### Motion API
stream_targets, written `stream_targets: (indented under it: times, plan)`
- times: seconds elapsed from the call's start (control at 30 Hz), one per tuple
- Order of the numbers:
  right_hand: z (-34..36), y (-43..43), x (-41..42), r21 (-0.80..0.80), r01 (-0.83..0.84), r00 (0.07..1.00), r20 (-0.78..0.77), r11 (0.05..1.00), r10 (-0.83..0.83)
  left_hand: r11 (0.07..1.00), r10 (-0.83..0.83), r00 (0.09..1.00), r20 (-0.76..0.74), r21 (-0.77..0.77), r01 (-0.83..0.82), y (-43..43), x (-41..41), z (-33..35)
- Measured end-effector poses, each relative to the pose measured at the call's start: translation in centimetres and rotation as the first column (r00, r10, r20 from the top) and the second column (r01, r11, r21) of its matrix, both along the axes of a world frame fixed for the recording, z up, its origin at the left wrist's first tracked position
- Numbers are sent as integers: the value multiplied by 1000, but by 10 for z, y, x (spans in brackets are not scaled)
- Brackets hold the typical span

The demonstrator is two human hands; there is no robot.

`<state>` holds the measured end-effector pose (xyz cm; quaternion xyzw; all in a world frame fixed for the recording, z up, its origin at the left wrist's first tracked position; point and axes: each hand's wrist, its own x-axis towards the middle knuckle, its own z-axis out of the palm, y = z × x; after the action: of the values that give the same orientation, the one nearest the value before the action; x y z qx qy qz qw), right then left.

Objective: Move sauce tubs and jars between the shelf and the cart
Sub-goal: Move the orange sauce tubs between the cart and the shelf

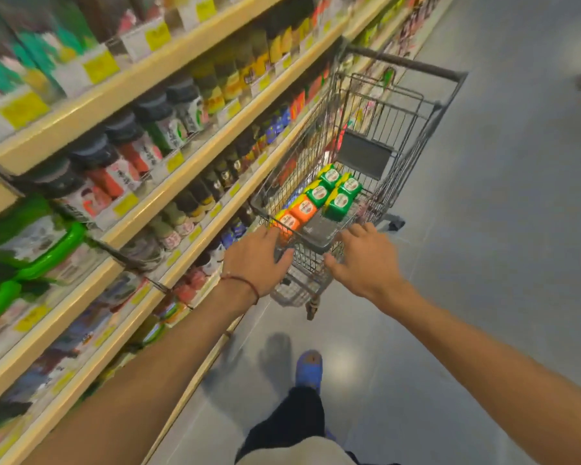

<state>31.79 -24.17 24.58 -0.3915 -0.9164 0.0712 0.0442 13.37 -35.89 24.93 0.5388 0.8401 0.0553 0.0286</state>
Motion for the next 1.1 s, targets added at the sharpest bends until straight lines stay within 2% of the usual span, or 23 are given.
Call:
stream_targets:
  times: [0.23, 0.33, 0.47, 0.6, 0.73, 0.9, 1.1]
  plan:
    - [-16, 131, -41, 20, -30, 1000, 3, 999, 30, 999, 31, 999, 44, -18, -30, 131, -36, -26]
    - [-19, 176, -64, -27, -45, 998, 36, 999, 46, 996, 76, 991, 107, -56, -70, 174, -54, -34]
    - [-26, 222, -96, -82, -73, 996, 46, 994, 77, 988, 116, 987, 115, -115, -103, 215, -76, -49]
    - [-43, 266, -128, -201, -122, 989, 58, 972, 136, 982, 182, 964, 193, -78, -170, 241, -92, -68]
    - [-68, 308, -164, -278, -200, 974, 52, 939, 222, 919, 366, 896, 250, -250, -306, 265, -108, -83]
    - [-101, 355, -198, -420, -270, 946, 50, 866, 319, 833, 544, 798, 260, -281, -477, 294, -110, -93]
    - [-141, 396, -219, -586, -286, 935, 2, 758, 354, 648, 760, 547, 351, -348, -677, 329, -100, -126]
